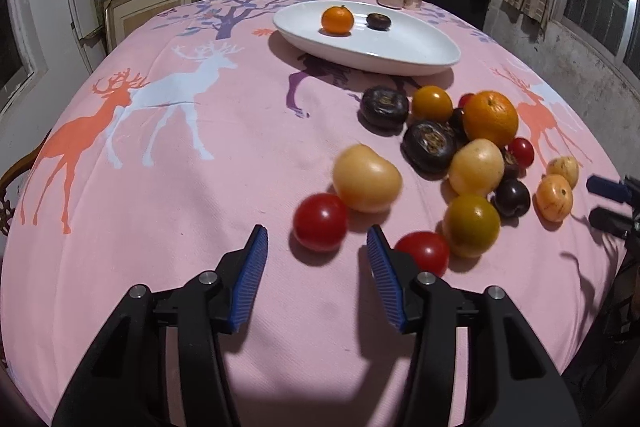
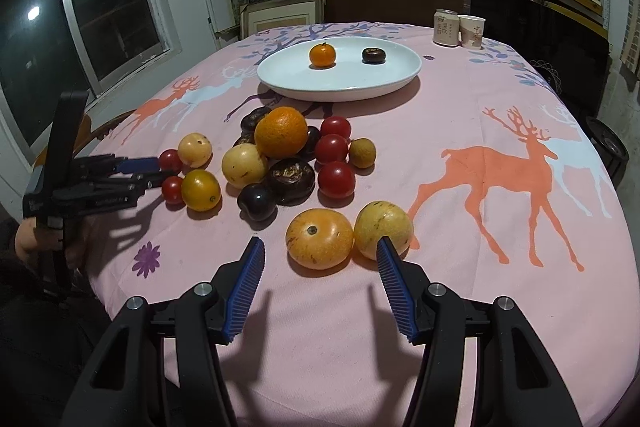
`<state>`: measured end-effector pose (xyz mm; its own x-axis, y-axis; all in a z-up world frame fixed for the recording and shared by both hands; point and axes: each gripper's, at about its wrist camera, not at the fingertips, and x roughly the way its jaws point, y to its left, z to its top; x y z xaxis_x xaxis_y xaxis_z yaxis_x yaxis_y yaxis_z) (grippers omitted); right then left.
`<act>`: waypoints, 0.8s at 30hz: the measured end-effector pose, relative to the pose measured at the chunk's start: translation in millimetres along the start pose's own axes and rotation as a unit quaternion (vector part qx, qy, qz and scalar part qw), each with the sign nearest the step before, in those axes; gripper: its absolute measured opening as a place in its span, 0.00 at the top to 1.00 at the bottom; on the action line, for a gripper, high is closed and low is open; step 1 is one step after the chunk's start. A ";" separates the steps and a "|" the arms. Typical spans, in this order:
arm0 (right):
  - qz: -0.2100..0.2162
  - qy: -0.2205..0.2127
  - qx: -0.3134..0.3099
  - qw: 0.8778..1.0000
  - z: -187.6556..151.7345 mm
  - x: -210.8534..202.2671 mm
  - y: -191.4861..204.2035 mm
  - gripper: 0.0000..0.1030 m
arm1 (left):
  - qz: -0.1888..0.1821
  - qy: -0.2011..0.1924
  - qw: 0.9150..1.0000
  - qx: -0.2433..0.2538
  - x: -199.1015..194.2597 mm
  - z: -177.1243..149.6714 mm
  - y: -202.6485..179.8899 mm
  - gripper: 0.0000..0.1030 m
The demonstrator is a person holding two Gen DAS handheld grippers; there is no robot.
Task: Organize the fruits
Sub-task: 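Grasp a red cherry tomato with the left gripper while the right grasps a yellow-orange fruit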
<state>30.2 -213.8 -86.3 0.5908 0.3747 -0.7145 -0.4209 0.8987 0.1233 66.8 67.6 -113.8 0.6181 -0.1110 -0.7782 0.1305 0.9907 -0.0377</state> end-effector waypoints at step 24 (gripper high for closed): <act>-0.001 0.023 -0.003 1.000 0.1 33.4 5.3 0.44 | -0.009 -0.033 0.999 0.008 -4.1 -11.9 1.7 0.74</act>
<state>47.7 -196.4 -109.5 0.5590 0.3616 -0.7462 -0.4233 0.8983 0.1182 55.3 70.6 -118.1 0.6654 -0.1352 -0.7342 0.1550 0.9871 -0.0413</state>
